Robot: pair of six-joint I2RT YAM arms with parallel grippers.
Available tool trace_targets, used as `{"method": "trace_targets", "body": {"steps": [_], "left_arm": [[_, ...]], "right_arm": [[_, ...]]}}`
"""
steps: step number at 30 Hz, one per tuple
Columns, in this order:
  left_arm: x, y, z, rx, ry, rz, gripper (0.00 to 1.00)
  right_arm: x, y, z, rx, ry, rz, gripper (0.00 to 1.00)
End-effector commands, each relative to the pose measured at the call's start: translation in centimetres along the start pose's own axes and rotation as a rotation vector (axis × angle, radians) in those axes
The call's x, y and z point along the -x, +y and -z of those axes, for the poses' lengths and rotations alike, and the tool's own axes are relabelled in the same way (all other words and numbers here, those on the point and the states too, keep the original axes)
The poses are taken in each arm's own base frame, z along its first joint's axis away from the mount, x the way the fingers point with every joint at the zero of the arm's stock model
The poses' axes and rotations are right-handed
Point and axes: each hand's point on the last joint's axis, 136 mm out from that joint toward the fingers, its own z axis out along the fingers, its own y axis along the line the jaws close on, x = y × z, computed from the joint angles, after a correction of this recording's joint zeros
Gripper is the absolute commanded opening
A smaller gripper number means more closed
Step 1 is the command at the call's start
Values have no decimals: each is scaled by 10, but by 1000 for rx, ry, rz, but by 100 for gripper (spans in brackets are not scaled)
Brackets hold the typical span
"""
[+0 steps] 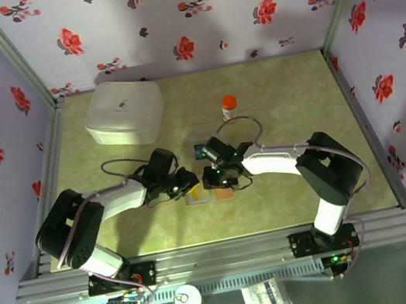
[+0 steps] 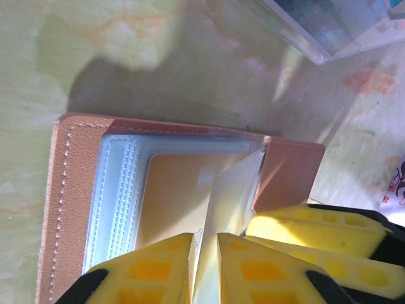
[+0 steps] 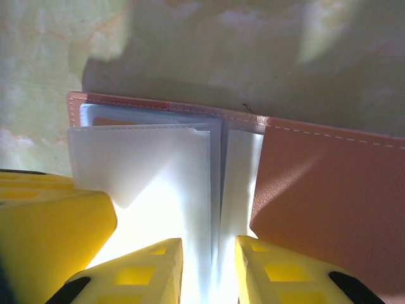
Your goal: Take the credit cards out of the card holder
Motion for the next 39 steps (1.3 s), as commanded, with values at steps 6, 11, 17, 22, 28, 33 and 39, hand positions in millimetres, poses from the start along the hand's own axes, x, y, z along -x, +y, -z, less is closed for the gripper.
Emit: {"method": "trace_targets", "body": {"steps": [6, 11, 17, 22, 28, 33, 39], "left_arm": [[-3, -26, 8, -46, 13, -37, 17], [-4, -38, 7, -51, 22, -55, 23], [-7, -49, 2, -56, 31, -62, 32], [-10, -59, -5, -58, 44, -73, 43], [-13, -71, -22, -56, 68, -84, 49], [-20, -75, -36, -40, 94, -90, 52], [-22, -76, -41, -30, 105, -96, 54]], "right_arm": [[6, -14, 31, -69, -73, 21, 28], [11, -21, 45, -83, -109, 19, 28], [17, -33, 61, -81, -149, -2, 29], [20, -47, 74, -86, -175, -25, 32], [20, -62, 88, -97, -197, -43, 34], [17, -71, 94, -114, -202, -48, 37], [14, -72, 96, -99, -211, -58, 37]]}}
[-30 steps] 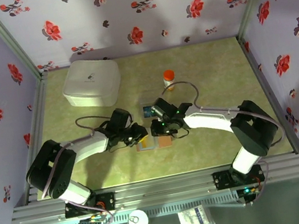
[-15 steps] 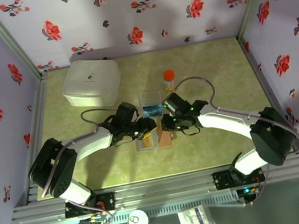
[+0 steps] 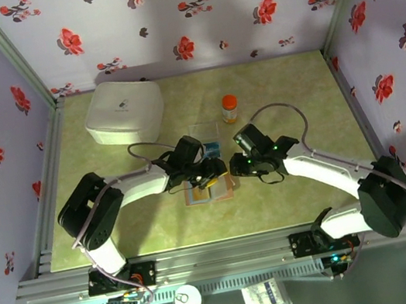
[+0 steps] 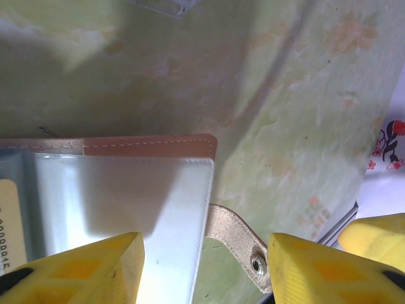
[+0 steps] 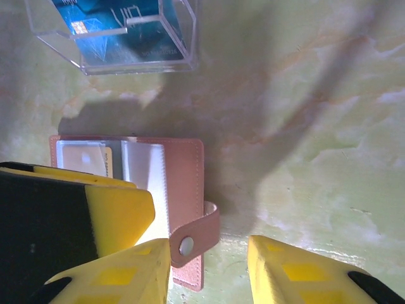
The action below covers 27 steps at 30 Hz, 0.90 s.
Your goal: Take the credit cards out of the card holder
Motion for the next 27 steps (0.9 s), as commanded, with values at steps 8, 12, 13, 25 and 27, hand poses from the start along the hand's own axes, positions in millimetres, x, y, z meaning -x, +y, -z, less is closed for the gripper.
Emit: {"method": "trace_targets", "body": {"steps": [8, 12, 13, 25, 27], "left_arm": [[-3, 2, -4, 28, 24, -3, 55], [-3, -1, 0, 30, 22, -20, 55], [-1, -1, 2, 33, 17, -28, 55], [6, 15, 41, 46, -58, -31, 54], [8, 21, 47, 44, -71, -22, 54]], "right_arm": [[0, -1, 1, 16, -5, -32, 37], [1, 3, 2, 33, -9, -41, 37], [1, 5, 2, 47, -8, -39, 37], [5, 46, -3, 125, 13, -3, 37], [4, 56, -4, 126, 19, 18, 37]]}}
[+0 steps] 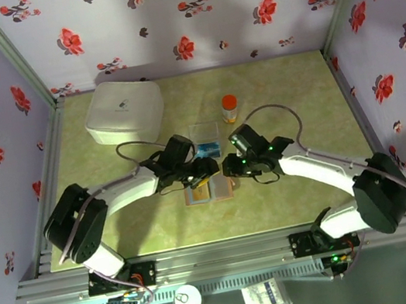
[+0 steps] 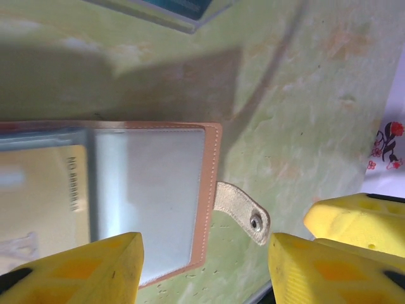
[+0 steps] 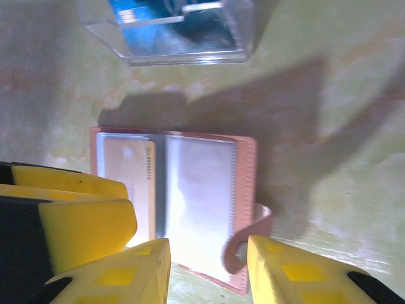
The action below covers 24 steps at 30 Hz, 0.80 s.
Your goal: Take the credit cards out of the card holder
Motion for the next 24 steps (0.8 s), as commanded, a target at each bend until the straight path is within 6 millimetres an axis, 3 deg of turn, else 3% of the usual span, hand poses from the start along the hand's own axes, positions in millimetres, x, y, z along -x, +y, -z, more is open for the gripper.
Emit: {"method": "trace_targets", "body": {"steps": [1, 13, 19, 24], "left_arm": [[2, 17, 11, 26, -24, 0, 54], [6, 60, 38, 34, -66, 56, 52], [8, 67, 35, 32, -61, 76, 44], [6, 70, 30, 28, -49, 85, 32]], "right_arm": [[7, 27, 0, 32, -9, 15, 37], [0, 64, -30, 37, 41, 30, 36], [-6, 59, -40, 19, 61, 30, 35], [-12, 58, -47, 23, 88, 28, 31]]}}
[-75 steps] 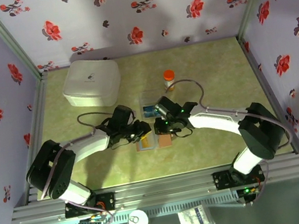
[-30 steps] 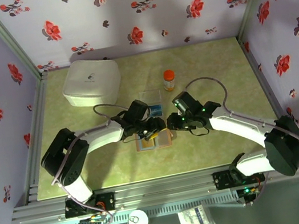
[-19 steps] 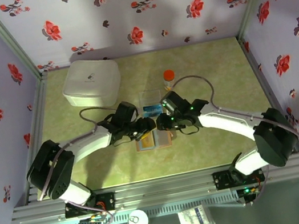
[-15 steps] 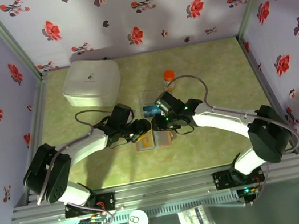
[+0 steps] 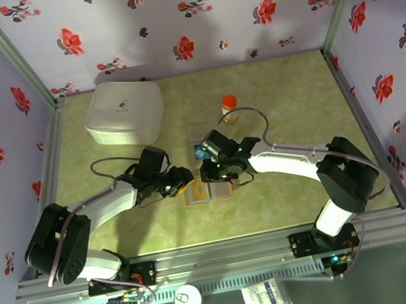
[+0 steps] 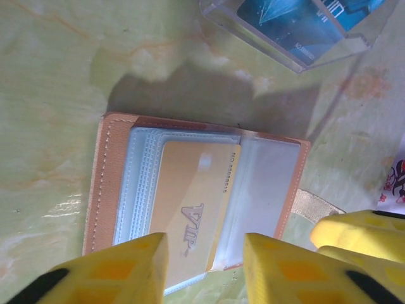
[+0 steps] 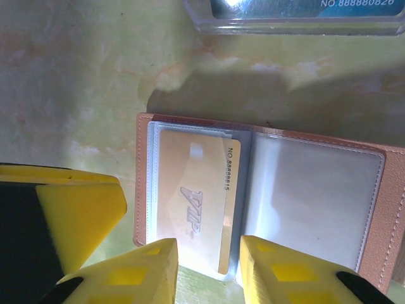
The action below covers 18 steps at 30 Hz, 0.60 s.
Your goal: Take the credit cards out of the card holder
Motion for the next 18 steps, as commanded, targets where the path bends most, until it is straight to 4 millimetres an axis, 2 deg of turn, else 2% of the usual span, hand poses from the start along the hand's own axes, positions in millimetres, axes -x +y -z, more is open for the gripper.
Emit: {"method": "trace_targets", "body": {"steps": [1, 9, 18], "left_arm": [[-4, 6, -5, -1, 24, -8, 29], [-9, 18, -17, 23, 60, 4, 11], [-12, 28, -23, 57, 75, 11, 6]], "right_arm": [[0, 7, -5, 24, 4, -8, 30], [-6, 5, -16, 33, 30, -18, 27], [-12, -1, -32, 18, 67, -32, 27]]}}
